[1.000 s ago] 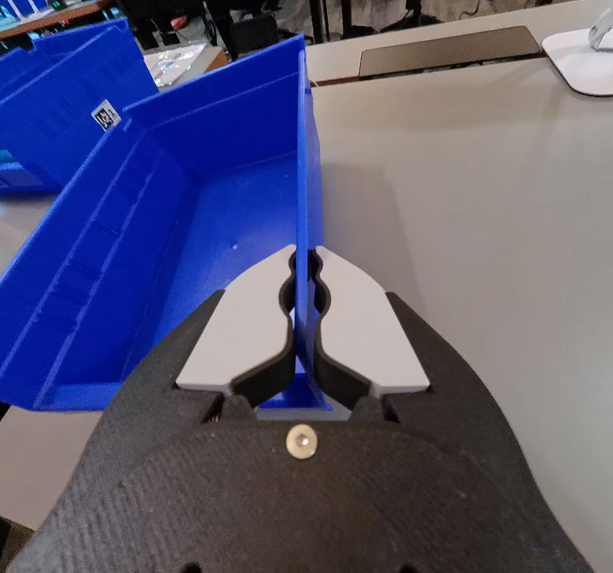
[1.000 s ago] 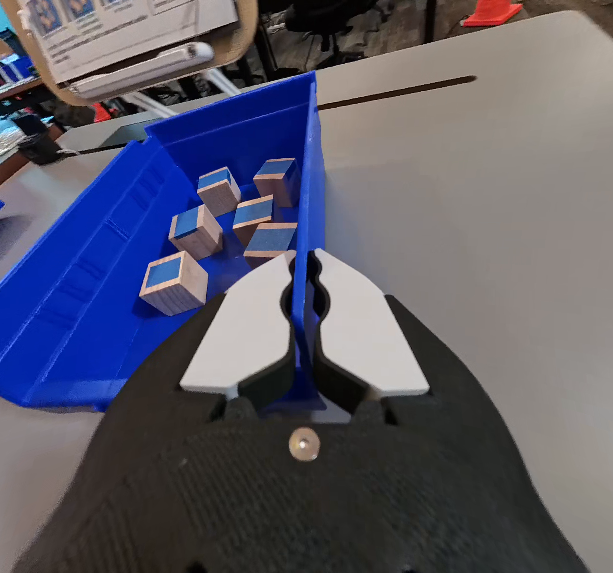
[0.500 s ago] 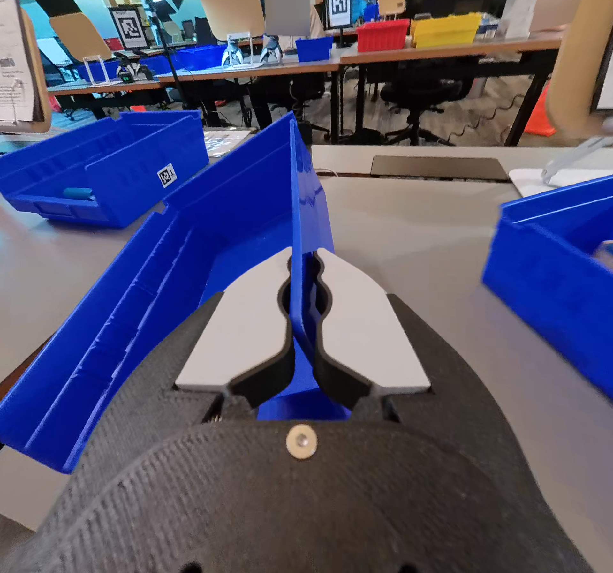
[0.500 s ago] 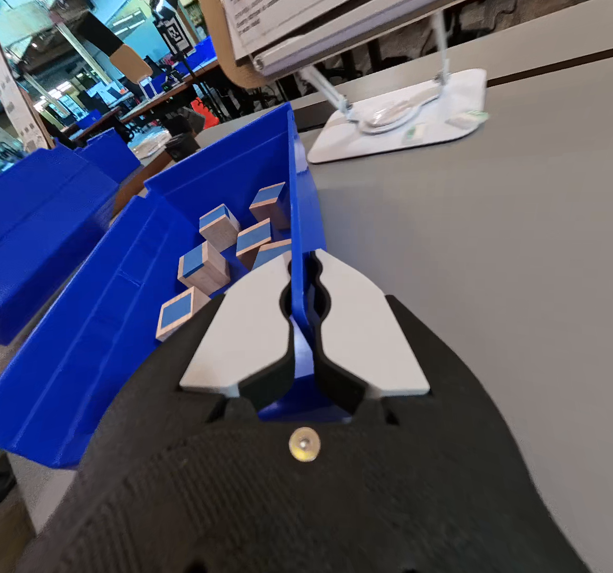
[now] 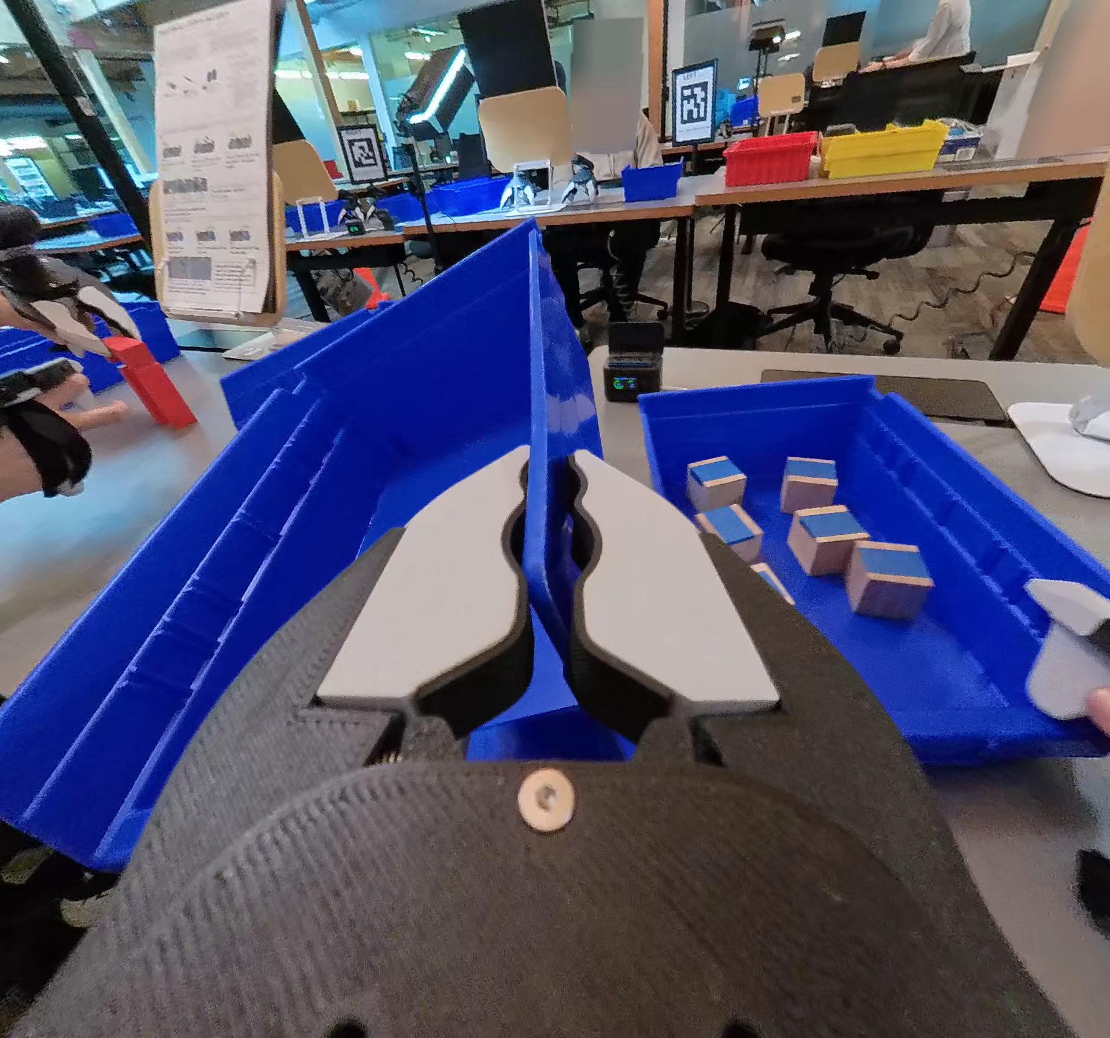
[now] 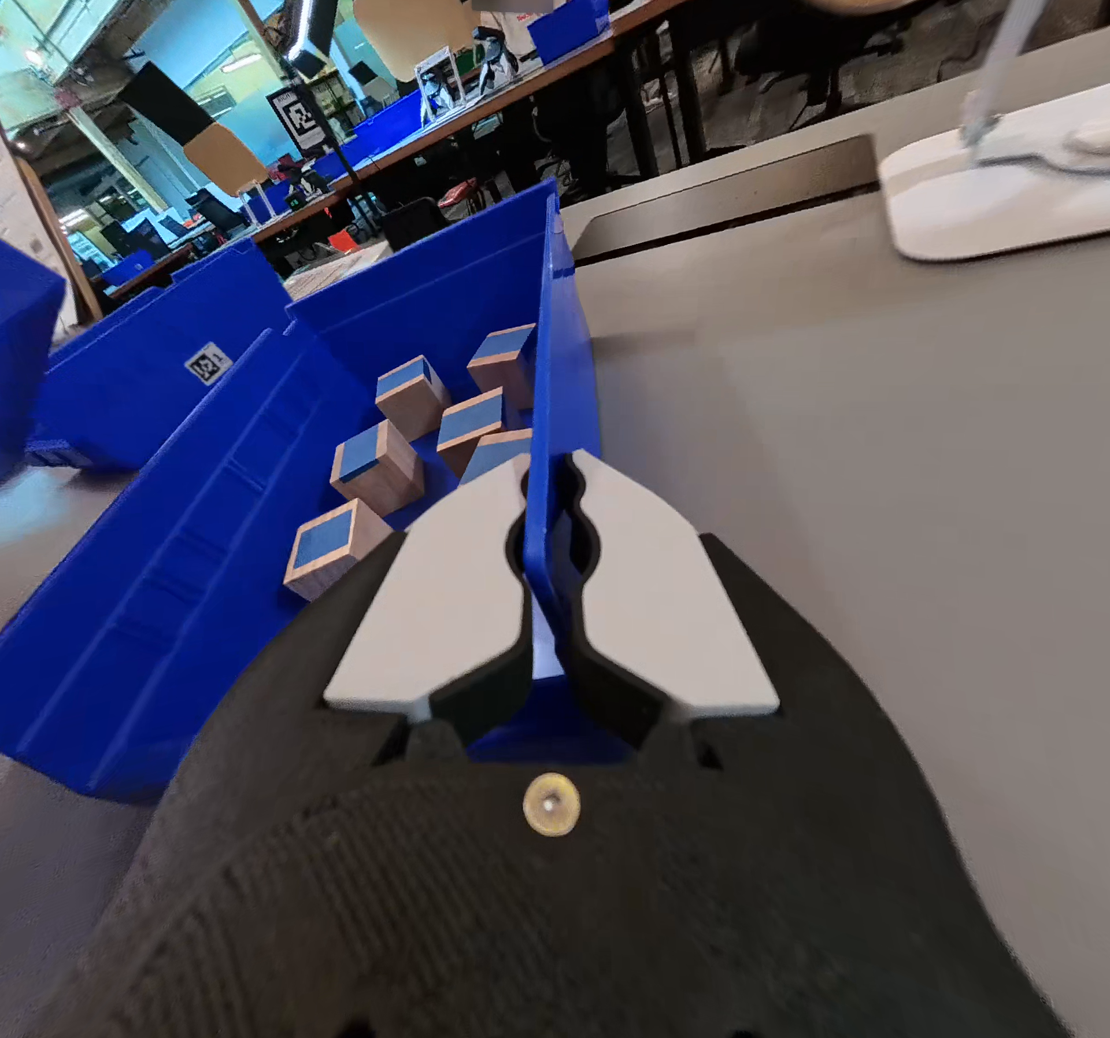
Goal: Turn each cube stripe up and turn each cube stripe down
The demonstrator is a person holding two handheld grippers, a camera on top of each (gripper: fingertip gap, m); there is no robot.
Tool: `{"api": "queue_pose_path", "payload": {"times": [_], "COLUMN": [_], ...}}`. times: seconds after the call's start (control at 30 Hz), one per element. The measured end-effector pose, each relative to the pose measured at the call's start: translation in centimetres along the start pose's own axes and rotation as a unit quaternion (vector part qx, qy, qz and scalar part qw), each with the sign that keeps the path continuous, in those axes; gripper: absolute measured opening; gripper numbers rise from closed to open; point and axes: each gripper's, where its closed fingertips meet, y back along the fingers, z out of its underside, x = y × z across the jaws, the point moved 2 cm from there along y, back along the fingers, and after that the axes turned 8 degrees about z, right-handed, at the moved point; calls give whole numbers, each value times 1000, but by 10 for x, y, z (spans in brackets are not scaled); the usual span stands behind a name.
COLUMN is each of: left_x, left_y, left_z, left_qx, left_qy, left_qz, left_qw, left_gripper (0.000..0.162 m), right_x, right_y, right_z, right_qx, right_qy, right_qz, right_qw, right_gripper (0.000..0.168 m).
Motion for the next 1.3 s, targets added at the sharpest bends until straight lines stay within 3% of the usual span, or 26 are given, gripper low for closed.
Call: {"api": "queue_pose_path", "payload": {"times": [0.13,0.3,0.4,0.5,0.57,0.63,0.7,0.77,0.87,0.97,1.17,1.3], "left_x": [-13,-20,-20,-12,-1,16,41,71,125,187,311,375], "left_y": [9,16,21,23,24,24,25,28,35,42,61,75], "left_z": [-6,-15,-22,-31,-37,-44,-50,-57,-67,-67,-25,15], "left_qx": [9,14,24,33,36,37,31,30,39,51,-21,-54], "left_qy": [1,-8,-4,1,-3,-12,-30,-38,-33,-18,-40,-77], "left_qz": [-12,-18,-14,0,15,36,67,110,192,283,434,482], "left_qw": [1000,1000,1000,999,999,999,997,993,980,958,900,871], "left_gripper": [4,5,4,4,4,4,4,4,4,4,4,4], "right_x": [-58,-127,-142,-131,-113,-91,-62,-30,29,96,221,266], "right_y": [-3,6,21,44,61,79,95,112,136,159,208,236], "right_z": [21,47,46,22,1,-16,-25,-46,-85,-108,-116,-109], "right_qx": [-22,-62,-76,-62,-53,-77,-148,-162,-107,-45,7,7], "right_qy": [-18,35,40,20,16,11,-13,-53,-68,0,68,-1], "right_qz": [-20,-102,-163,-213,-240,-273,-295,-314,-308,-259,-158,-166], "right_qw": [999,992,983,975,969,959,944,934,943,965,985,986], "right_gripper": [13,31,36,41,42,32,36,42,37,35,34,18]}}
